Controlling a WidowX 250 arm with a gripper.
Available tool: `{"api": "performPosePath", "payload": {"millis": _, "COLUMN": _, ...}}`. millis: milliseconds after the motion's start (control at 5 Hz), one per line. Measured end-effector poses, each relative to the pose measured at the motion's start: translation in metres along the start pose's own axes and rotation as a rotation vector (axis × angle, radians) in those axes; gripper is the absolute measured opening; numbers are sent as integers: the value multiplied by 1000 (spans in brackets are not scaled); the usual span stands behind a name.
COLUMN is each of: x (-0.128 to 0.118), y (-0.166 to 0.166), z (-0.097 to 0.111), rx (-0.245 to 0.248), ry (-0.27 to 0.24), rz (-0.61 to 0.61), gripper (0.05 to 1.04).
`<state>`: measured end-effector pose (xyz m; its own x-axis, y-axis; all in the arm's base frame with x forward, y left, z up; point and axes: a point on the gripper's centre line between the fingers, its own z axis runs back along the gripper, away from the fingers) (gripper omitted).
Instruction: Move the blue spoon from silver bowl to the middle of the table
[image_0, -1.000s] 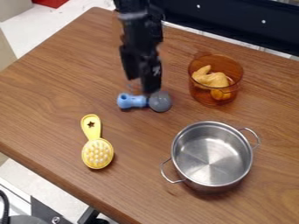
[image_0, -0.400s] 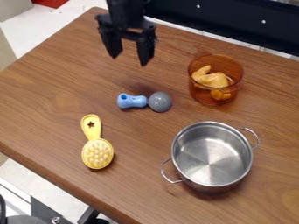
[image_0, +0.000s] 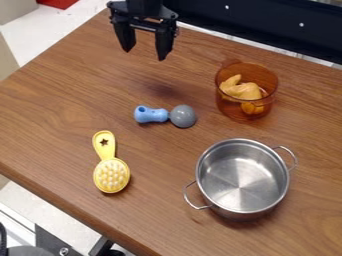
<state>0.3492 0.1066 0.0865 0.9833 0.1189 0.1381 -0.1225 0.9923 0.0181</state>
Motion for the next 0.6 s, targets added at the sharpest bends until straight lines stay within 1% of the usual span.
{"api": "performPosePath", "payload": {"millis": 200, "x": 3, "y": -8, "z": -2, "rx": -33, "ry": 20, "rz": -19, "gripper": 999}}
{"api": "performPosePath", "payload": {"millis": 400, "x": 3, "y": -19, "z": -5, "rx": -47, "ry": 18, "rz": -32, "gripper": 999}}
{"api": "performPosePath", "payload": {"millis": 600, "x": -12, "y": -37, "z": -4, "rx": -83, "ry": 57, "rz": -89, "gripper": 999}}
